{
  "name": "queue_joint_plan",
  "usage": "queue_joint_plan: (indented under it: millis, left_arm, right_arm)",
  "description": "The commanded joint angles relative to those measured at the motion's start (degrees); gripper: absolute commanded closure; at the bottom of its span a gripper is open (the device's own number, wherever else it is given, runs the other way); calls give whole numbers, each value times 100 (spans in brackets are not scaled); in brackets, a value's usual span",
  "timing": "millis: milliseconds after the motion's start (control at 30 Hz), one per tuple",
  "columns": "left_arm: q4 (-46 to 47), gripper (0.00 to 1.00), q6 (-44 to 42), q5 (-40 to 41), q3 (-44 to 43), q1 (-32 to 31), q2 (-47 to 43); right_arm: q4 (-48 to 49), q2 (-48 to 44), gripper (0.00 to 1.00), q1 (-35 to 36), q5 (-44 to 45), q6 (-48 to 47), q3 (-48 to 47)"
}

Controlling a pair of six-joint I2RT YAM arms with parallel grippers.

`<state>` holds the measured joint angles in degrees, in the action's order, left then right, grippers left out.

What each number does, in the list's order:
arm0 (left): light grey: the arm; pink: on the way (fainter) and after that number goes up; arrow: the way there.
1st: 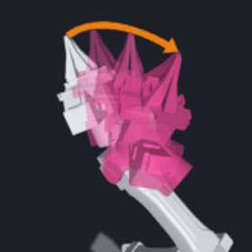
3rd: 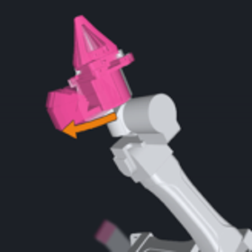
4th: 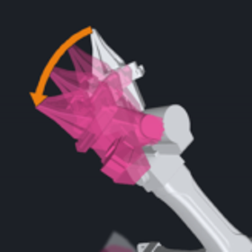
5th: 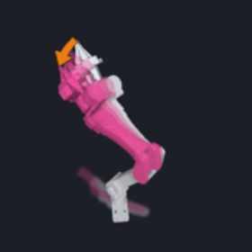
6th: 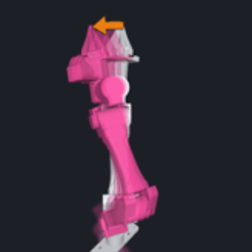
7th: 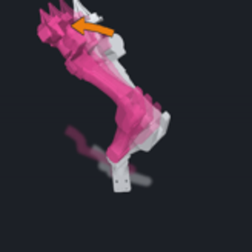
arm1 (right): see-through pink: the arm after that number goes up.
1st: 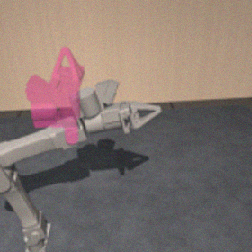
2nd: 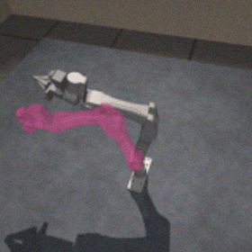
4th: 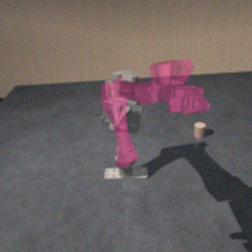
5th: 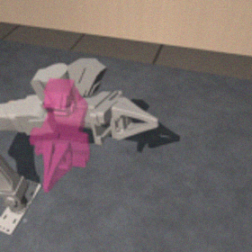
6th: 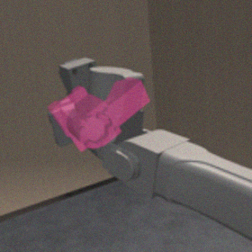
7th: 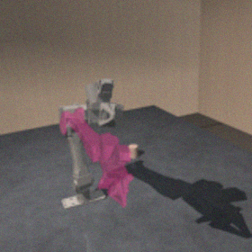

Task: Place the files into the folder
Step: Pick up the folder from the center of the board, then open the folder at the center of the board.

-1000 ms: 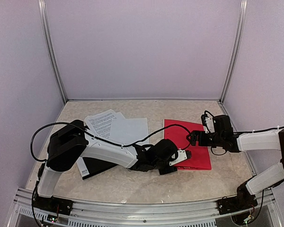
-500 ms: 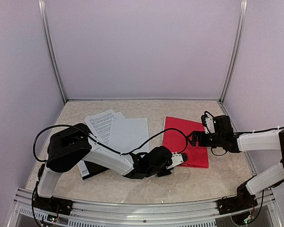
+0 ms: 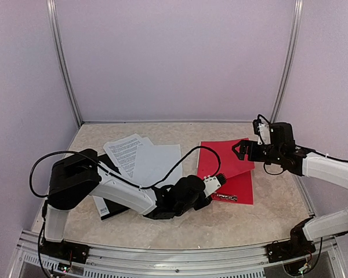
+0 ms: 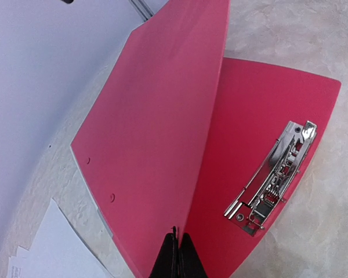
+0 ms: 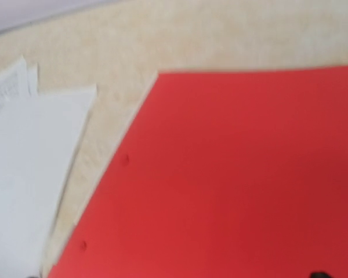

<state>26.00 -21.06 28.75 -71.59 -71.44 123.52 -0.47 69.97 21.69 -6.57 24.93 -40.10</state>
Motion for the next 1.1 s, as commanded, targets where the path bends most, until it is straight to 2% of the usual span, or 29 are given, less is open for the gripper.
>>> queue_joint_plan:
  millis: [0, 300, 500, 800, 1067]
  left_arm:
    - [-339, 100, 1035, 248, 218, 39, -491]
    - [-264, 100, 2956, 192, 1226, 348, -1588]
    - [-66, 100, 4287, 340, 1966, 503, -2423]
    - [-172, 100, 6255, 460, 2898, 750, -3024]
    - [-606, 100, 7329, 443, 3355, 969, -3445]
  right_arm:
    - [-708, -300, 1, -58, 233, -67, -391]
    - [-1094, -580, 1, -59, 376, 3, -1023]
    - [-752, -387, 1, -24, 235, 140, -723]
    - [-109, 636, 2, 615, 540, 256, -266]
    - [274, 1597, 3, 1373, 705, 147, -454]
